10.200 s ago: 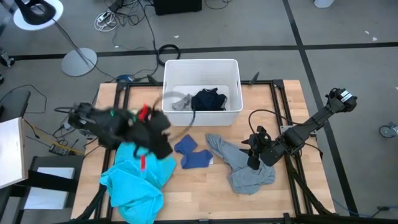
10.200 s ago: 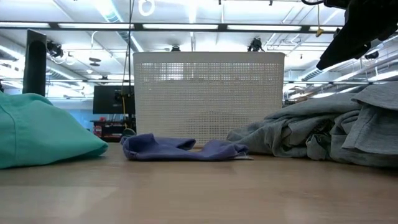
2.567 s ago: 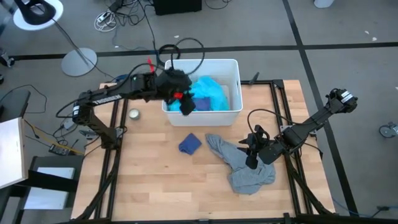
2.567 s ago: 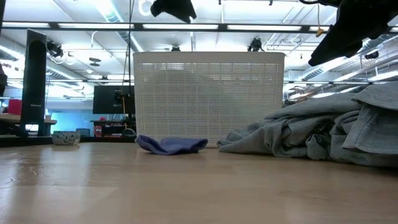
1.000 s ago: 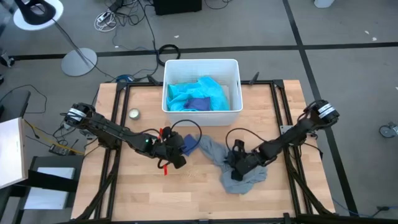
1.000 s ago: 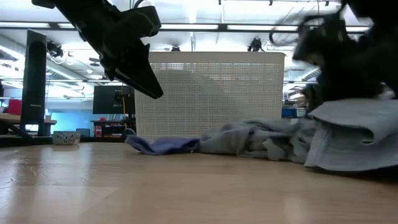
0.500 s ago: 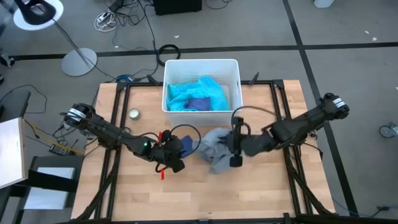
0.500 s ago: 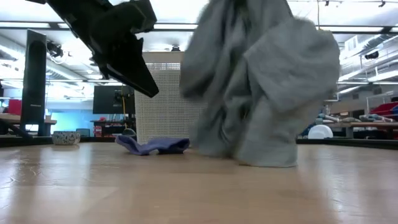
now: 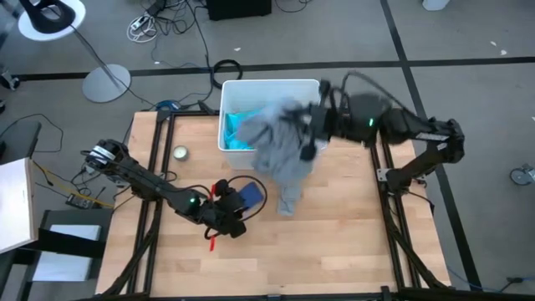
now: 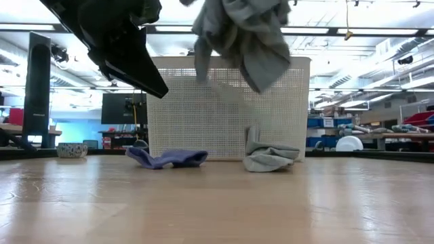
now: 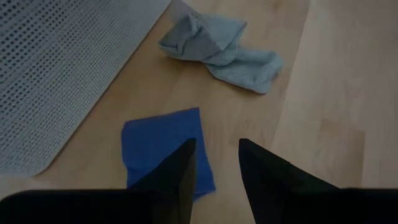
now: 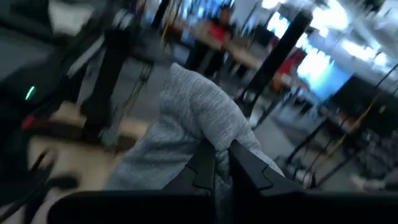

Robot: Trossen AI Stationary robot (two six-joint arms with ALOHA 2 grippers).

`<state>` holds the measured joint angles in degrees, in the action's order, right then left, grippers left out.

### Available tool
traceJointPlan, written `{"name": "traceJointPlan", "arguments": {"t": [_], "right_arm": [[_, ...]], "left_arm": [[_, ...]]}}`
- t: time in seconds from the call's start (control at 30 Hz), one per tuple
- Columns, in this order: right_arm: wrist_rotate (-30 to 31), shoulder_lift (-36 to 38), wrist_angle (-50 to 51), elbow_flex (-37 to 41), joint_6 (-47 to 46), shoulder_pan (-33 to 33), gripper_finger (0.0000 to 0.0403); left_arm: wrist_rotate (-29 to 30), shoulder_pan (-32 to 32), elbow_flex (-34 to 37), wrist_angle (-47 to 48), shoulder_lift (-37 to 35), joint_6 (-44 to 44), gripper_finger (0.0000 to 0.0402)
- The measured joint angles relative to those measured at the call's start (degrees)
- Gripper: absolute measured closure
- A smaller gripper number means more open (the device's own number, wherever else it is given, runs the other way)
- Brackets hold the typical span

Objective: Sort clothes
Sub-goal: Put the gray shirt into the laundry bin

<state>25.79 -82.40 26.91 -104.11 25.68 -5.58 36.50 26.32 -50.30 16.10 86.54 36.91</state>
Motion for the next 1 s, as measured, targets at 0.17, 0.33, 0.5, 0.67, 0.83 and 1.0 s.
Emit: {"name": "traceJointPlan", "arguments": {"t": [0.17, 0.33, 0.5, 0.67, 0.83, 1.0], "right_arm": [[-7.5, -3.4, -6.3, -8.2, 2.0, 7.7, 0.0383], [-10.6, -7.7, -7.6, -13.8, 2.0, 15.1, 0.0383], [-11.0, -10.6, -3.5, -14.0, 1.1, 20.9, 0.0377], [-11.1, -13.8, 8.6, -13.9, -4.8, 24.4, 0.0373], [-13.9, -18.2, 20.4, -13.9, -13.0, 26.5, 0.0367], [-19.9, -24.5, 27.7, -13.9, -19.3, 27.9, 0.0365]], "left_arm": [[0.5, 0.0, 0.0, -0.5, 0.0, -0.3, 0.0277], [1.5, 0.0, 0.0, -0.5, 0.0, -0.4, 0.0277], [1.5, 0.0, 0.0, -0.3, 0.0, -0.4, 0.0277], [1.5, 0.0, 0.0, 0.3, 0.0, -0.5, 0.0277], [1.5, 0.0, 0.0, 0.3, 0.0, -0.5, 0.0277], [1.5, 0.0, 0.0, 0.0, 0.0, -0.6, 0.0277]]}}
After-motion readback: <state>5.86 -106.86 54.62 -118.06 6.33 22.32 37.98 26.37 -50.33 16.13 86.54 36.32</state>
